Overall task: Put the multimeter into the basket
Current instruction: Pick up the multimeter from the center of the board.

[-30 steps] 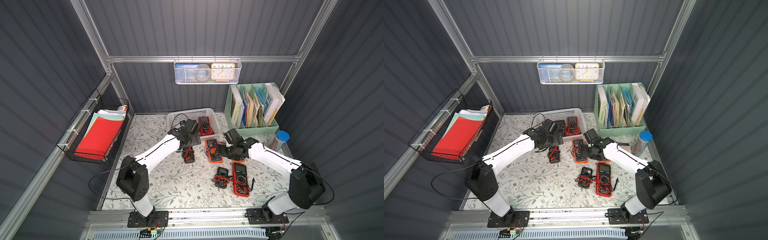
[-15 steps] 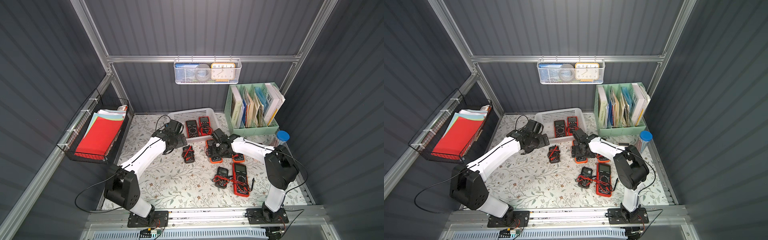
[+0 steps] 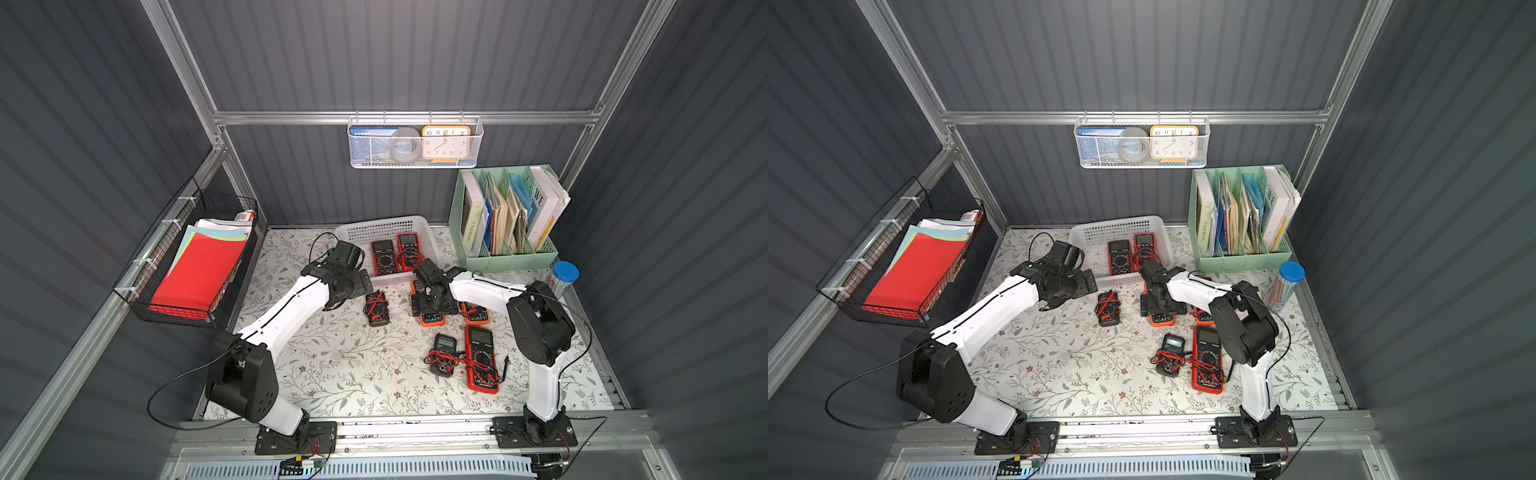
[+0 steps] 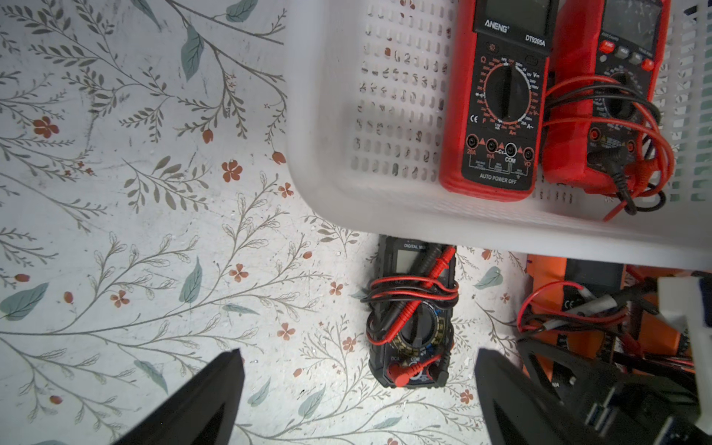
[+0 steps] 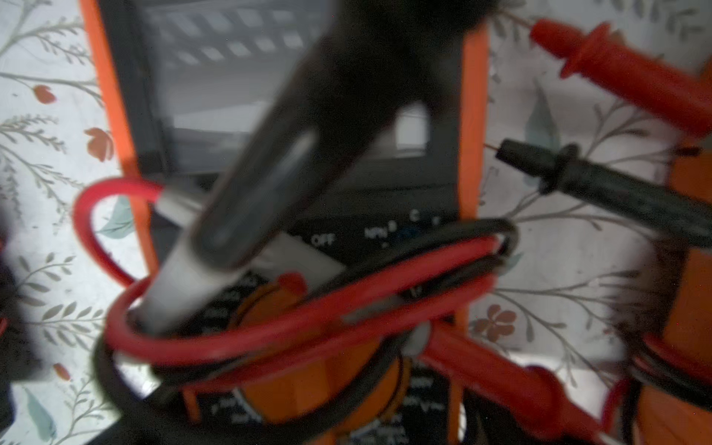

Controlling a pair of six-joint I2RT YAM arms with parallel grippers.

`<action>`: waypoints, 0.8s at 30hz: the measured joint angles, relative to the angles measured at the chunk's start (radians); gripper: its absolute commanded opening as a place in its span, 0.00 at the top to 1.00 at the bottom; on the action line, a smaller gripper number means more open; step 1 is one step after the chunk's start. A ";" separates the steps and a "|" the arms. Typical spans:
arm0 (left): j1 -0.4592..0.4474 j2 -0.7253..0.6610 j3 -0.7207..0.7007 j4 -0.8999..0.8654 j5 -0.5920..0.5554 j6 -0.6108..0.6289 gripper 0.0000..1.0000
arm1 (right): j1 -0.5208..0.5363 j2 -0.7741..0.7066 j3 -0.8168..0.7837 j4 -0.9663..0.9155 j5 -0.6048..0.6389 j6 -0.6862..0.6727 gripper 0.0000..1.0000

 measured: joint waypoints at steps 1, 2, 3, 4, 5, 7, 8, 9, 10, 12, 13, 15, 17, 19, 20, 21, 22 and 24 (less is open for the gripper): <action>0.000 -0.001 -0.002 0.001 0.002 0.000 0.01 | 0.001 0.007 0.005 0.000 0.000 -0.001 0.03; 0.000 -0.002 -0.002 0.001 0.002 0.000 0.01 | 0.001 0.014 0.012 -0.001 0.000 -0.003 0.05; 0.000 -0.002 -0.002 0.002 0.003 0.000 0.01 | 0.001 0.018 0.017 -0.005 0.000 -0.005 0.07; 0.000 -0.002 -0.002 0.003 0.005 0.000 0.01 | 0.002 0.019 0.019 -0.006 -0.001 -0.005 0.08; 0.000 -0.002 -0.003 0.002 0.005 0.000 0.01 | 0.002 0.020 0.019 -0.006 -0.002 -0.007 0.10; 0.000 -0.002 -0.004 0.003 0.005 0.000 0.01 | 0.002 0.020 0.019 -0.003 -0.005 -0.009 0.14; 0.000 -0.002 -0.006 0.003 0.005 0.000 0.01 | 0.002 0.020 0.019 -0.002 -0.006 -0.010 0.17; 0.000 -0.002 -0.009 0.003 0.005 0.000 0.01 | 0.002 0.020 0.019 -0.001 -0.006 -0.011 0.19; 0.000 -0.002 -0.011 0.003 0.005 0.000 0.01 | 0.002 0.019 0.018 -0.001 -0.006 -0.011 0.22; 0.001 -0.002 -0.017 0.003 0.005 0.000 0.01 | 0.002 0.013 0.010 0.006 -0.008 -0.011 0.25; 0.001 -0.002 -0.019 0.003 0.005 0.000 0.01 | 0.002 0.008 0.001 0.014 -0.010 -0.011 0.27; 0.002 -0.003 -0.023 0.003 0.005 0.000 0.01 | 0.002 -0.009 -0.023 0.025 -0.013 -0.011 0.32; 0.004 -0.005 -0.024 0.003 0.005 0.000 0.01 | 0.003 -0.037 -0.057 0.022 -0.016 -0.011 0.35; 0.006 -0.007 -0.026 0.003 0.005 -0.001 0.01 | 0.004 -0.071 -0.092 0.010 -0.022 -0.011 0.39; 0.006 -0.009 -0.026 0.003 0.005 -0.001 0.01 | 0.006 -0.090 -0.109 0.002 -0.025 -0.011 0.40; 0.006 -0.009 -0.027 0.003 0.005 -0.002 0.01 | 0.008 -0.111 -0.123 -0.003 -0.027 -0.009 0.42; 0.006 -0.009 -0.028 0.003 0.005 -0.004 0.01 | 0.010 -0.130 -0.135 -0.008 -0.029 -0.008 0.42; 0.006 -0.009 -0.028 0.005 0.006 -0.009 0.01 | 0.016 -0.175 -0.153 -0.021 -0.035 -0.005 0.43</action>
